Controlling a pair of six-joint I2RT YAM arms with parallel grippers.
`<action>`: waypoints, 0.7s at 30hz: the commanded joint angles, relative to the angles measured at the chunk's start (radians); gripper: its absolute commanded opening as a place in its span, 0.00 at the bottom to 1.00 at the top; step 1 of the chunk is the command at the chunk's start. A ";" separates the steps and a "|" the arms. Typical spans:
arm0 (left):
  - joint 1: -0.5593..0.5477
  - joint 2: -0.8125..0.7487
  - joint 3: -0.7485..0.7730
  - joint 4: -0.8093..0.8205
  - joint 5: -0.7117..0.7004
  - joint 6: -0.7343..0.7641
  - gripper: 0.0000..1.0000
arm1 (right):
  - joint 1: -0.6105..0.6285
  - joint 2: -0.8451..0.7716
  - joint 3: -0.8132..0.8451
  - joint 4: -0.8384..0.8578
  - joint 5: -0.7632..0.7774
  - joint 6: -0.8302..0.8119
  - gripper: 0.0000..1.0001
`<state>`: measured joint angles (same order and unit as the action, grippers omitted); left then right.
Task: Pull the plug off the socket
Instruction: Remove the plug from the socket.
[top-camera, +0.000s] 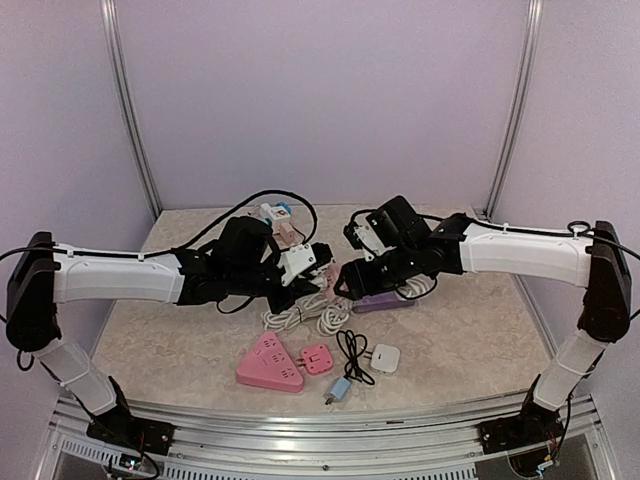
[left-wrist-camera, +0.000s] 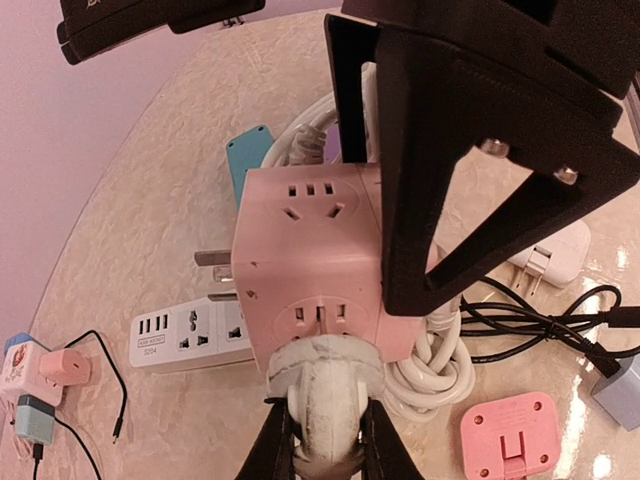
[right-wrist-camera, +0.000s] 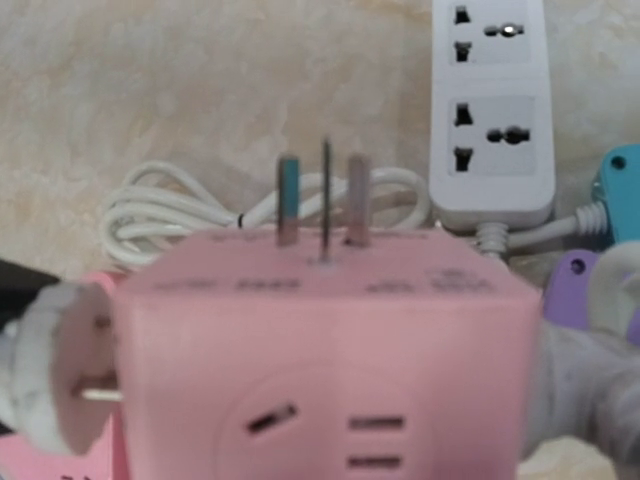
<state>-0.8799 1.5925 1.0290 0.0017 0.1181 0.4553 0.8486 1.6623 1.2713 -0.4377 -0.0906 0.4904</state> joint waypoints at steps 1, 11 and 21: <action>-0.011 -0.023 -0.014 0.016 -0.013 0.015 0.00 | -0.007 0.020 0.052 0.024 0.048 0.015 0.00; -0.003 -0.025 -0.010 0.012 0.014 0.000 0.00 | -0.008 0.002 0.042 0.042 0.054 -0.001 0.00; 0.081 -0.056 0.018 -0.014 0.111 -0.052 0.00 | -0.046 -0.095 -0.006 0.033 0.148 0.009 0.00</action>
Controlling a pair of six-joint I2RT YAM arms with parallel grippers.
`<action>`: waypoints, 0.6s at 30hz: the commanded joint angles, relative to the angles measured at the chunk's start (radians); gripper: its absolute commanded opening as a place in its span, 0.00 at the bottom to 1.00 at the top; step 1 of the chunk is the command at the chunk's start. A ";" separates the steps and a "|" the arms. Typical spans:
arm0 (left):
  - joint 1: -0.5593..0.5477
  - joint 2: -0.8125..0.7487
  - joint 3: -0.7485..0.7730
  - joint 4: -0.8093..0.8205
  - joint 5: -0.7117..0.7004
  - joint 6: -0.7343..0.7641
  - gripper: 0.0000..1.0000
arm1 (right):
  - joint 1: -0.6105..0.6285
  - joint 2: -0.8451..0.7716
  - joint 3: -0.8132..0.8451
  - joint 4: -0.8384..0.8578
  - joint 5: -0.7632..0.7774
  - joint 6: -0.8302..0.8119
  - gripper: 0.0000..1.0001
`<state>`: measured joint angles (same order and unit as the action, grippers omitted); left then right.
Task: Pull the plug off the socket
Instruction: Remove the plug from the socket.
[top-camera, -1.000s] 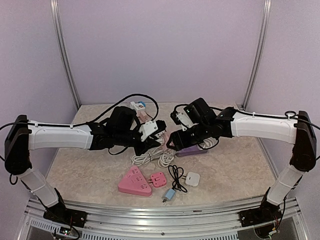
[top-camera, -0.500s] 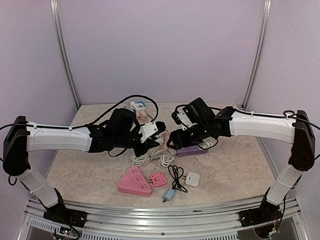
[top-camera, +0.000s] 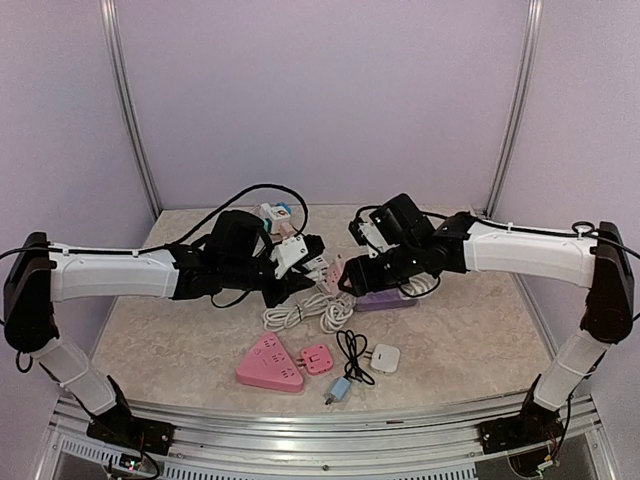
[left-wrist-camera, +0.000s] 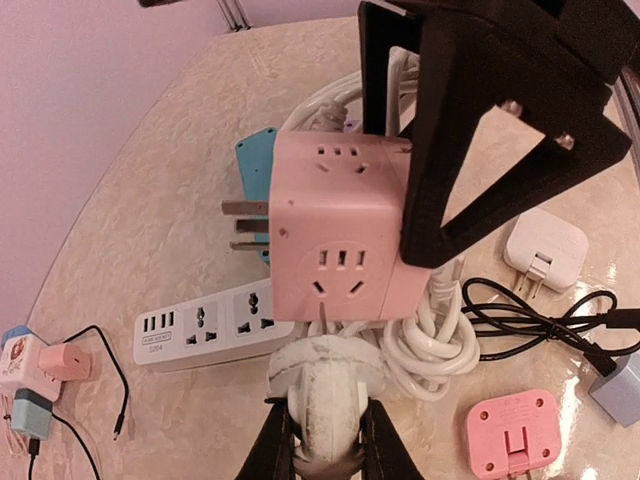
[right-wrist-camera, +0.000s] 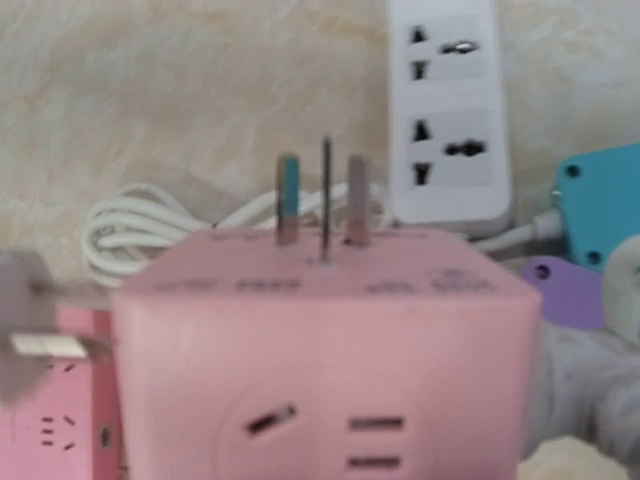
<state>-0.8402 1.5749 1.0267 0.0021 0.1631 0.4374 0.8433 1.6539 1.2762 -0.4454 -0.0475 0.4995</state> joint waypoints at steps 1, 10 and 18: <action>0.054 -0.037 0.029 -0.035 0.079 -0.042 0.00 | -0.044 -0.099 -0.020 0.040 0.114 0.005 0.00; 0.123 0.088 0.165 -0.176 0.126 -0.149 0.00 | -0.058 -0.188 -0.089 0.072 0.157 0.025 0.00; 0.166 0.199 0.277 -0.304 0.294 -0.197 0.00 | -0.059 -0.181 -0.092 0.081 0.151 0.027 0.00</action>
<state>-0.6937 1.7390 1.2633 -0.2043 0.3466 0.2752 0.7963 1.5200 1.1805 -0.4488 0.0498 0.5255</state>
